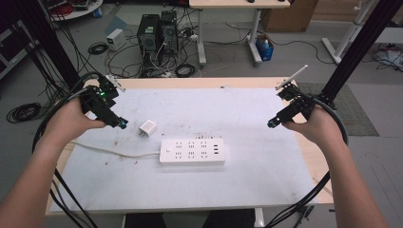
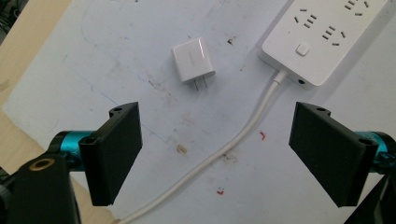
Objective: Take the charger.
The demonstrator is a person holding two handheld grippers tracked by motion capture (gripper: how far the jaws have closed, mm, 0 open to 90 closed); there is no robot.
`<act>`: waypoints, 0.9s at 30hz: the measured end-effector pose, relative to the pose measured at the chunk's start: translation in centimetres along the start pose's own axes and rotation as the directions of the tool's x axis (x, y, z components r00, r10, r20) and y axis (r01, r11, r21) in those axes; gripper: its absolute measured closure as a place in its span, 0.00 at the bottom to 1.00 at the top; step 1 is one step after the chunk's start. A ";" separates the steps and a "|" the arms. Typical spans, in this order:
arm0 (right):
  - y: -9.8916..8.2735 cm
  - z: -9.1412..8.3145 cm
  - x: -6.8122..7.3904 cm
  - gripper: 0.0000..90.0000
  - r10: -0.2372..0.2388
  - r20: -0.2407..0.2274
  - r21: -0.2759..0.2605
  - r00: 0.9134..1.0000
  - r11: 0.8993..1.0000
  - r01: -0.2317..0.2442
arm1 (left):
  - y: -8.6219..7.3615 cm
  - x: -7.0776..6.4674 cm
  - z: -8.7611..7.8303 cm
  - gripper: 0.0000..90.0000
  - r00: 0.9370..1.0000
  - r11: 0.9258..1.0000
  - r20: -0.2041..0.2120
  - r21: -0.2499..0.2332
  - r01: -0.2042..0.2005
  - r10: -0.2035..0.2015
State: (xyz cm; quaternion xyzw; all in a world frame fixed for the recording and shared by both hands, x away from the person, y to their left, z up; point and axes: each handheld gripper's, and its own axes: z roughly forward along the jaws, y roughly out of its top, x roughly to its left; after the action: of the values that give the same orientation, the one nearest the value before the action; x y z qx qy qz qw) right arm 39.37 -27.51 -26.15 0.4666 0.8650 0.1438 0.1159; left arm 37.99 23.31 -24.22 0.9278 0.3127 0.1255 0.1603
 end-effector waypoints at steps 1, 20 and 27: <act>0.0 0.0 0.0 0.11 -0.001 0.003 0.001 1.000 1.000 0.001 | 0.2 0.2 0.4 0.19 1.000 1.000 -0.005 0.006 0.002 -0.002; 0.3 0.7 -0.2 0.11 -0.005 -0.005 -0.003 1.000 1.000 0.005 | 2.7 1.2 7.8 0.19 0.994 0.993 0.024 0.055 0.109 -0.110; 0.1 1.5 -0.4 0.11 -0.001 -0.011 -0.003 1.000 1.000 0.001 | 2.8 1.5 11.9 0.19 0.984 0.981 0.031 0.097 0.170 -0.173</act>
State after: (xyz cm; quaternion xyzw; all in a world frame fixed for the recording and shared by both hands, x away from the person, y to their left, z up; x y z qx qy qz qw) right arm 40.14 -27.55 -27.45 0.4650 0.8658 0.1476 0.1116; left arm 44.68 19.54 -33.92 0.9061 0.3939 0.0783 0.1328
